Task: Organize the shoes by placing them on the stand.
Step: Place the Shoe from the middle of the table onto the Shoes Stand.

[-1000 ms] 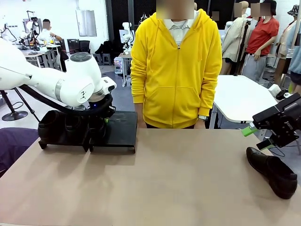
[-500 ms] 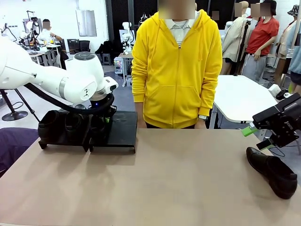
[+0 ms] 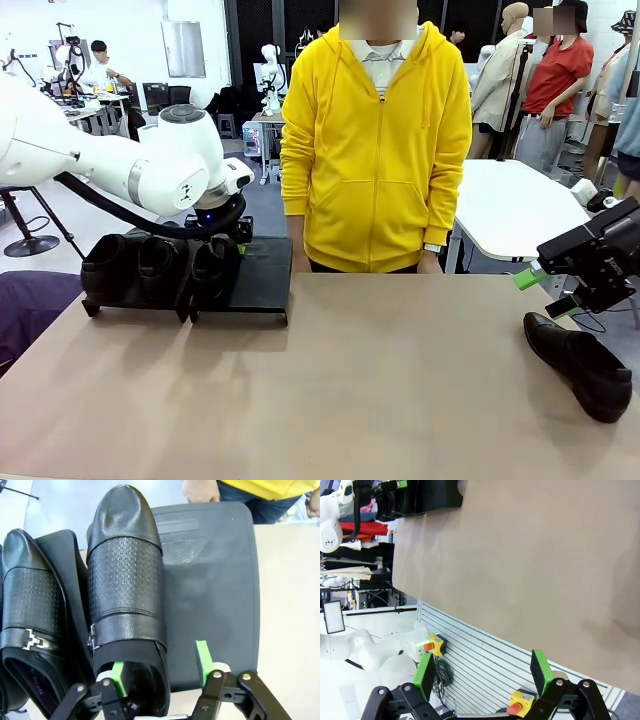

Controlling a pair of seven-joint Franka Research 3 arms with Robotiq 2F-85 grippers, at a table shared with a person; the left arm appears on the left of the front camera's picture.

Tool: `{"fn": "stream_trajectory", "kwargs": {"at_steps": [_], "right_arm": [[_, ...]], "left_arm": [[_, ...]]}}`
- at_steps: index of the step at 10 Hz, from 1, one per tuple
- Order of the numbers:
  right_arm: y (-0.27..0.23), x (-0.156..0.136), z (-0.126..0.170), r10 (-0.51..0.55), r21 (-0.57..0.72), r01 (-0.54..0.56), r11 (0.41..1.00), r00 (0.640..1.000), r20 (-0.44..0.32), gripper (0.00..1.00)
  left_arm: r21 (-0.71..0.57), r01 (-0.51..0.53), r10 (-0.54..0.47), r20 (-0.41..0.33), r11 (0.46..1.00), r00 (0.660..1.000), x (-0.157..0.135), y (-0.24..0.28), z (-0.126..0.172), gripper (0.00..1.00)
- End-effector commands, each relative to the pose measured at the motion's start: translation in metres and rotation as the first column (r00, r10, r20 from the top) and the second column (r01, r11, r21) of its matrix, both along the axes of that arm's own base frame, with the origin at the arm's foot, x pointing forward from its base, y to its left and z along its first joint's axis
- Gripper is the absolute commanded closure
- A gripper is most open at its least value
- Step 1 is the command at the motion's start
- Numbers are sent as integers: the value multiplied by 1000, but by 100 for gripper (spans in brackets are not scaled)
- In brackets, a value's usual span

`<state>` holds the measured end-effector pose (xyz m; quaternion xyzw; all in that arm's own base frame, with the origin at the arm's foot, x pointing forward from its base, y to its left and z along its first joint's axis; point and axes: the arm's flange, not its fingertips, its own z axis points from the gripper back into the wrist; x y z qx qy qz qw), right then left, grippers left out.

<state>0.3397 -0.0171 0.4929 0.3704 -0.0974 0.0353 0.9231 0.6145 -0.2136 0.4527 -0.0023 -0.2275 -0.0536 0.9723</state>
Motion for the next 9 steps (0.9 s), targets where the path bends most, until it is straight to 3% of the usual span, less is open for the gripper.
{"fn": "stream_trajectory", "kwargs": {"at_steps": [1, 3, 5, 6, 7, 9], "right_arm": [[-3, 1, 3, 13, -4, -13, 1000, 1000, 0, 0], [-3, 1, 3, 13, -4, -13, 1000, 1000, 0, 0], [-3, 1, 3, 13, -4, -13, 1000, 1000, 0, 0], [-3, 1, 3, 13, -4, -13, 1000, 1000, 0, 0], [-3, 1, 3, 13, -4, -13, 1000, 1000, 0, 0], [-3, 1, 3, 13, -4, -13, 1000, 1000, 0, 0]], "left_arm": [[29, 11, -12, 30, 1000, 999, -5, -2, 6, 0], [-4, 118, -118, -5, 993, 993, -25, 4, 28, 0], [-85, 211, -213, -18, 974, 977, -71, 14, 61, 0], [-145, 235, -249, -85, 961, 965, -106, 19, 77, 0], [-218, 313, -339, -91, 924, 937, -152, 31, 98, 0], [-367, 302, -347, -61, 880, 936, -250, 72, 123, 0]]}}
